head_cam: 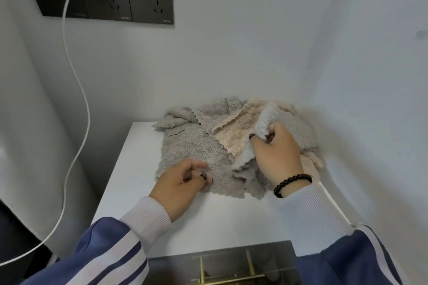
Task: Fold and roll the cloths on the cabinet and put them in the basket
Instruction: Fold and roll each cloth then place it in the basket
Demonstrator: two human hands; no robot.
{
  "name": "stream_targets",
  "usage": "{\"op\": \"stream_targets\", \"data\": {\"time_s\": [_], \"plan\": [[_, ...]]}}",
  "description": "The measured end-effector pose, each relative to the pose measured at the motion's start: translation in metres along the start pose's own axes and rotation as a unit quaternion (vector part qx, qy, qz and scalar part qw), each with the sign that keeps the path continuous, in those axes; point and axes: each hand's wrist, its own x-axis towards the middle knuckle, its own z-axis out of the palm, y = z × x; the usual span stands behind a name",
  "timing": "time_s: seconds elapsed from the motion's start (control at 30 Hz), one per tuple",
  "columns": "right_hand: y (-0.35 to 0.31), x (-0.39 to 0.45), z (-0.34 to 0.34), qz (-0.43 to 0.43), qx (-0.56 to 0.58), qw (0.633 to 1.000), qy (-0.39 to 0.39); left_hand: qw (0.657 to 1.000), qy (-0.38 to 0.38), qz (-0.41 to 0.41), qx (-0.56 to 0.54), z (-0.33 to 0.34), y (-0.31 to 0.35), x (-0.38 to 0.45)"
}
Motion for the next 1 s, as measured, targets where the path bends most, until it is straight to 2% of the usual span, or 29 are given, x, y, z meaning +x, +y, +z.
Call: {"op": "stream_targets", "data": {"time_s": [0.13, 0.23, 0.33, 0.4, 0.5, 0.6, 0.7, 0.77, 0.83, 0.93, 1.0], "plan": [[-0.019, -0.022, 0.006, 0.008, 0.106, 0.988, -0.114, 0.997, 0.043, 0.044, -0.054, 0.004, 0.006, -0.013], [-0.025, -0.045, 0.016, -0.022, 0.116, 0.969, -0.218, 0.991, 0.041, 0.066, -0.109, 0.001, 0.013, -0.021], [-0.027, -0.070, 0.023, -0.040, 0.141, 0.935, -0.322, 0.984, 0.000, 0.033, -0.177, -0.001, 0.022, -0.031], [-0.026, -0.084, 0.027, -0.048, 0.162, 0.917, -0.361, 0.974, 0.006, -0.004, -0.228, -0.003, 0.025, -0.041], [-0.025, -0.092, 0.028, -0.089, 0.187, 0.912, -0.354, 0.984, 0.018, 0.036, -0.171, -0.010, 0.017, -0.048], [-0.026, -0.093, 0.021, -0.135, 0.178, 0.930, -0.293, 0.989, 0.045, 0.102, -0.098, -0.020, 0.009, -0.057], [-0.023, -0.089, 0.011, -0.171, 0.103, 0.961, -0.192, 0.987, 0.065, 0.139, -0.054, -0.032, 0.007, -0.068], [-0.017, -0.084, 0.006, -0.180, 0.021, 0.973, -0.146, 0.987, 0.070, 0.124, -0.073, -0.041, 0.007, -0.072], [-0.011, -0.078, 0.002, -0.157, -0.024, 0.973, -0.168, 0.985, 0.048, 0.086, -0.144, -0.048, 0.010, -0.076], [-0.009, -0.076, 0.000, -0.127, -0.056, 0.949, -0.283, 0.973, 0.019, 0.040, -0.228, -0.053, 0.014, -0.082], [-0.010, -0.082, 0.006, -0.132, -0.042, 0.924, -0.357, 0.972, 0.013, 0.025, -0.235, -0.057, 0.012, -0.085]]}}
